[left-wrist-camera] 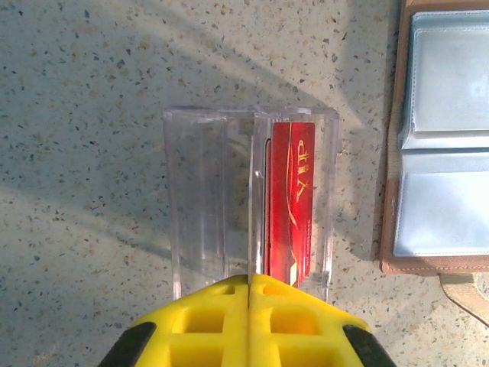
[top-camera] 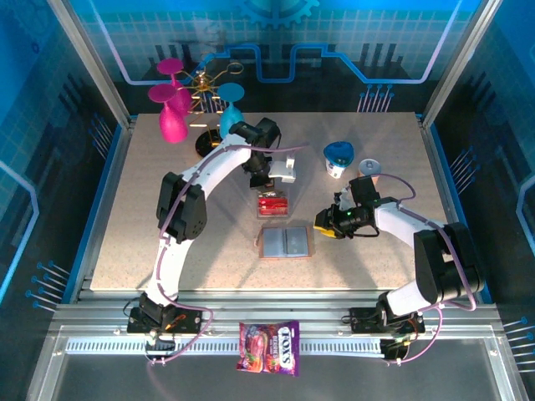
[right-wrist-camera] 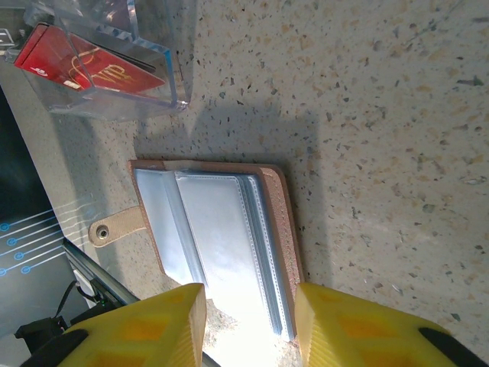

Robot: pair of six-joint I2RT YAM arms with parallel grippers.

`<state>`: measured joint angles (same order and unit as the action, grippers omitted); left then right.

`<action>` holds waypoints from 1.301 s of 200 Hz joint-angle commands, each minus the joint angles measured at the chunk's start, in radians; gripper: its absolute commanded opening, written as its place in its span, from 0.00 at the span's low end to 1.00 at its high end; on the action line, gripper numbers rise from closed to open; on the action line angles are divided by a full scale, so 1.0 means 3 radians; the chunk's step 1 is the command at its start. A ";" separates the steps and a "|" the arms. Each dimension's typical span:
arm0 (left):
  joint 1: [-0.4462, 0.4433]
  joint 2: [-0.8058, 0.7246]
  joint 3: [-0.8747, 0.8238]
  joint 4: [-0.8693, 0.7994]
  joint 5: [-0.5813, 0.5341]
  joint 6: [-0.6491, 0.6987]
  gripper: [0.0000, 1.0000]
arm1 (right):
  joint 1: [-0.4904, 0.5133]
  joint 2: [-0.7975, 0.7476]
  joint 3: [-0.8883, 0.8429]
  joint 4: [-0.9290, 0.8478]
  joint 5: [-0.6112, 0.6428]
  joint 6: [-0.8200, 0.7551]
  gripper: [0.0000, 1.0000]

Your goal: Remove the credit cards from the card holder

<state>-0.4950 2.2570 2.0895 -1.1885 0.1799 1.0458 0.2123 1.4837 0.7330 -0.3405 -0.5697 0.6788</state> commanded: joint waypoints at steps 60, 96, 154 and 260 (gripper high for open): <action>-0.0032 0.0028 0.0030 0.0033 0.0010 -0.0059 0.30 | -0.0058 -0.0074 0.0030 -0.0057 -0.0075 -0.0049 0.37; -0.0029 -0.0015 0.0027 0.0170 -0.0101 -0.0115 0.32 | -0.0058 -0.0096 0.0024 -0.0063 -0.0067 -0.0044 0.37; -0.0041 -0.0295 -0.0204 0.0521 0.0013 -0.0391 0.34 | -0.0050 -0.0119 0.0019 -0.0026 -0.0073 -0.0023 0.37; -0.0119 -0.1074 -0.1202 0.1842 0.0266 -0.3280 0.37 | 0.0064 -0.0027 0.0037 0.0077 -0.0100 0.0018 0.37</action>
<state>-0.5243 1.9968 1.7767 -0.7334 0.1921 0.3889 0.2169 1.4689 0.7330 -0.3214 -0.5770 0.6796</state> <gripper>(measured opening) 0.370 0.371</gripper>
